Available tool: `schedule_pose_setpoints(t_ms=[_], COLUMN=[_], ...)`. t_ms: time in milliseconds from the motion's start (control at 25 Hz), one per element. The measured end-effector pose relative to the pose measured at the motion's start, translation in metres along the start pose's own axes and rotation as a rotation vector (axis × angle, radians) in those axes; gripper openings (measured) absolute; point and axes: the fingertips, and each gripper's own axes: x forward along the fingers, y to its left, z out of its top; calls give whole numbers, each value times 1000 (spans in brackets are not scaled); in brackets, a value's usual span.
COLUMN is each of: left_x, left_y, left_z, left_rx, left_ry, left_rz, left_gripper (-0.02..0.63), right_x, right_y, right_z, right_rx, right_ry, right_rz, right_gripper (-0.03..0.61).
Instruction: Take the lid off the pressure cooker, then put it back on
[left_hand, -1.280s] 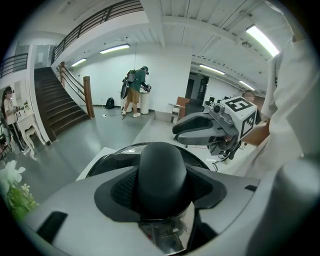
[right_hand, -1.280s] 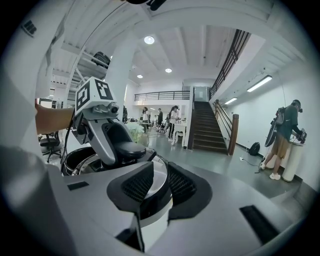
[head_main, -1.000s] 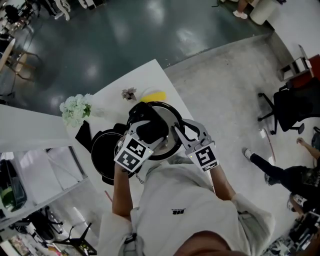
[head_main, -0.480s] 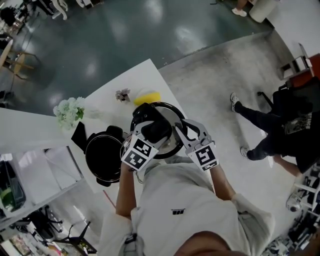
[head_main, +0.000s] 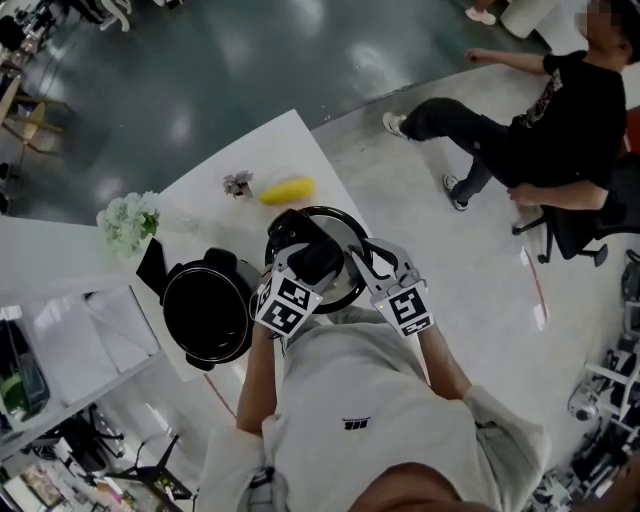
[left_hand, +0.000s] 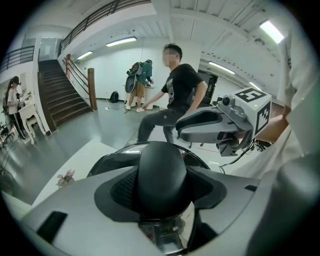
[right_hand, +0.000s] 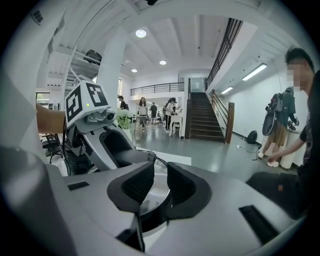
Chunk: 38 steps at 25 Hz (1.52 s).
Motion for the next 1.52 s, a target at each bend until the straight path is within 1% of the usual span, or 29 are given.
schedule_pose_setpoints(t_ms=[160,640,1520], left_x=[11,45,84], left_y=[-3,-4,-2], left_z=[-10,-37,-82], left_rx=[-8,-23,-84], left_ry=[13,16,45], left_rz=[17,40,108], left_gripper=[288,289,290], right_x=[4,17,24], right_y=[-3,-4,4], right_z=[-16,-59,-118], right_rx=[1,25,48], right_ry=[10,69,153], right_rz=[6,22,46], right_gripper=[84,83,81])
